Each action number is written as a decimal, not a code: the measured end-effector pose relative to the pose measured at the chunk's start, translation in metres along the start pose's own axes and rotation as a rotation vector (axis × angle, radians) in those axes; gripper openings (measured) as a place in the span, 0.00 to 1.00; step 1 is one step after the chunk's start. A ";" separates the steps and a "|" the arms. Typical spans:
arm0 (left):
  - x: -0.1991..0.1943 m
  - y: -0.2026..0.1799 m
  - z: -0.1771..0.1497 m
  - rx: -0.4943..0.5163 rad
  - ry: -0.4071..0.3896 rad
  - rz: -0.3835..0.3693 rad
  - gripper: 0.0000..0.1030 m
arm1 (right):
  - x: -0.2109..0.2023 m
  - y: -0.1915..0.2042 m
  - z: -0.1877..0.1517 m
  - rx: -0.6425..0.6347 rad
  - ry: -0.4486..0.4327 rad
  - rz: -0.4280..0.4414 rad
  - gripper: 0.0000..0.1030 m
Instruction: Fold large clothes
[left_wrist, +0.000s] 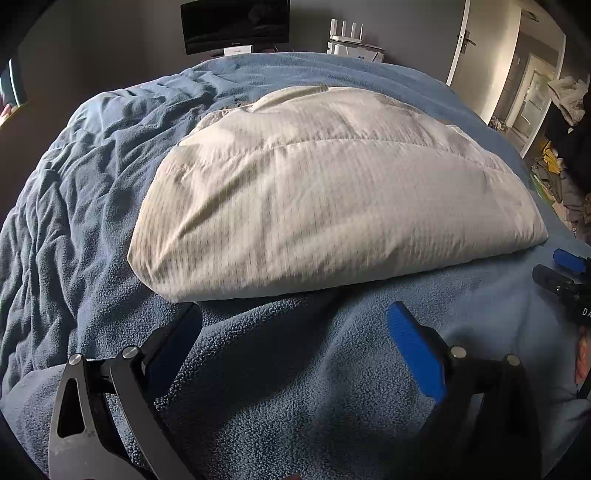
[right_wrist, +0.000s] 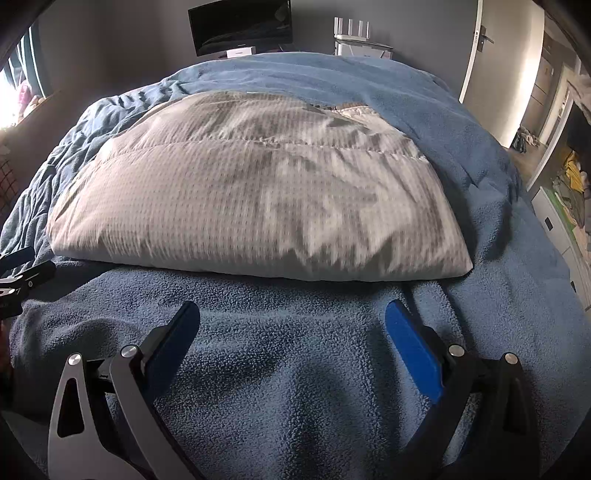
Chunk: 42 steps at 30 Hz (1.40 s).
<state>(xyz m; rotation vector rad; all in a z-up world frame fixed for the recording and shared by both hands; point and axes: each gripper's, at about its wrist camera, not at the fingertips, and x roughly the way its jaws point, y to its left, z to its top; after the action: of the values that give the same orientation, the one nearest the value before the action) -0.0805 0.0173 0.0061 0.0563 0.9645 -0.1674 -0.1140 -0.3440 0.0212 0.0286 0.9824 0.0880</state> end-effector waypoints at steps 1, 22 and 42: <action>0.000 0.000 0.000 -0.001 0.000 0.000 0.94 | 0.000 0.000 0.000 0.000 0.000 0.000 0.93; 0.002 0.000 -0.001 -0.002 0.004 -0.001 0.94 | 0.001 0.001 -0.001 0.000 0.003 0.000 0.93; 0.003 0.000 -0.003 -0.002 0.008 -0.003 0.94 | 0.001 0.001 -0.001 -0.001 0.004 0.001 0.93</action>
<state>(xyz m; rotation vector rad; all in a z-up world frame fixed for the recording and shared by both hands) -0.0815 0.0170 0.0020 0.0540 0.9723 -0.1693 -0.1142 -0.3429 0.0195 0.0284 0.9863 0.0892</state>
